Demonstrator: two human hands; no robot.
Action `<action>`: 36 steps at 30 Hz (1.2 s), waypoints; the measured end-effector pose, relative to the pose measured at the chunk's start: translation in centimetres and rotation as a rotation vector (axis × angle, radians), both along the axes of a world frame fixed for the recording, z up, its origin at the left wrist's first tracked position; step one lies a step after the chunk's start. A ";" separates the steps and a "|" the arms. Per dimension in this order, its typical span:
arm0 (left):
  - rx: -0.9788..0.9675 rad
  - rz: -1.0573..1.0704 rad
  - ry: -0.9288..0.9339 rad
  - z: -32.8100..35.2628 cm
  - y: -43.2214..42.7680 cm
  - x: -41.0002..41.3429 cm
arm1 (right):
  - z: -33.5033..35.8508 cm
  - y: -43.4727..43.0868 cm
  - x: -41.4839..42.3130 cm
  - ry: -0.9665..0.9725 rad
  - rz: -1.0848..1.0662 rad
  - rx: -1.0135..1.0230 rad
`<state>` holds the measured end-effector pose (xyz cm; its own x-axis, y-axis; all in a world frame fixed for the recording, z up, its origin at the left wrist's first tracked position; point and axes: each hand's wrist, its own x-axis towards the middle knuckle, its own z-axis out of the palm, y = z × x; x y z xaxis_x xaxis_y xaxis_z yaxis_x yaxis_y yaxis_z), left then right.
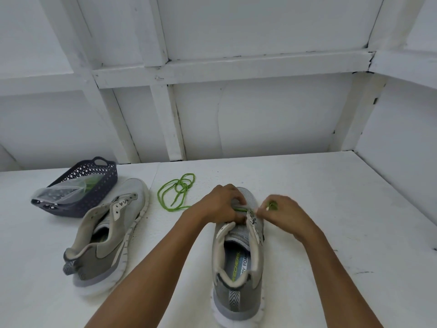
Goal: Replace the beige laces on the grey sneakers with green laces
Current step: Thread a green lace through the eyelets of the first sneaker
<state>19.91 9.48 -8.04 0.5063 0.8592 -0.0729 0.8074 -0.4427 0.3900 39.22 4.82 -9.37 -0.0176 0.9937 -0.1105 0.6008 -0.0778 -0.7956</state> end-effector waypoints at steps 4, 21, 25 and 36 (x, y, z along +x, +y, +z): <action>0.014 -0.001 -0.006 0.0 0.0 0.1 | 0.5 -0.2 -0.5 0.120 0.061 0.056; 0.019 -0.007 -0.027 -0.5 0.2 -0.1 | 0.3 0.2 -1.4 0.539 -0.040 0.059; 0.010 -0.006 -0.035 -0.6 0.2 -0.2 | 0.5 0.6 -1.3 0.556 -0.230 0.067; -0.001 0.005 -0.060 -0.8 0.2 -0.3 | 0.6 0.2 -1.1 0.438 -0.005 0.018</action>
